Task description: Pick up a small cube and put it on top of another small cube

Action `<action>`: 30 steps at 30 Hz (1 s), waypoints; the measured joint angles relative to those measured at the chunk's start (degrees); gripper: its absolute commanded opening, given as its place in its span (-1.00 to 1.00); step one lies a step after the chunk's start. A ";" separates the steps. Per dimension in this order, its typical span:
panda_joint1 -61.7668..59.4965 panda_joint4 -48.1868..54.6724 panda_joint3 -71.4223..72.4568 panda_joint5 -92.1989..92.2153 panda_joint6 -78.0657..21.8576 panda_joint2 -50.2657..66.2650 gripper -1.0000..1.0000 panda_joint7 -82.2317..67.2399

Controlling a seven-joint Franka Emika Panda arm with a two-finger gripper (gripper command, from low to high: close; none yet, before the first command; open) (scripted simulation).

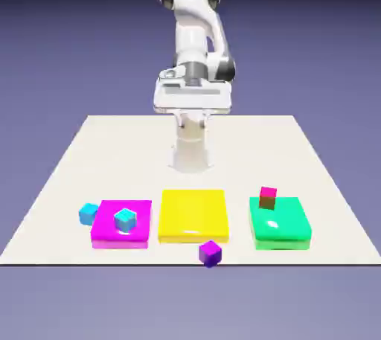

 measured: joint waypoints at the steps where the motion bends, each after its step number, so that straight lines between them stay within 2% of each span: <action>1: 0.51 1.45 -0.26 -0.12 -1.35 2.08 0.00 -0.86; 27: 13.83 39.06 -7.14 -3.17 -36.31 56.05 0.00 -23.33; 30: 13.64 39.13 -7.03 -3.05 -34.30 58.25 0.00 -23.42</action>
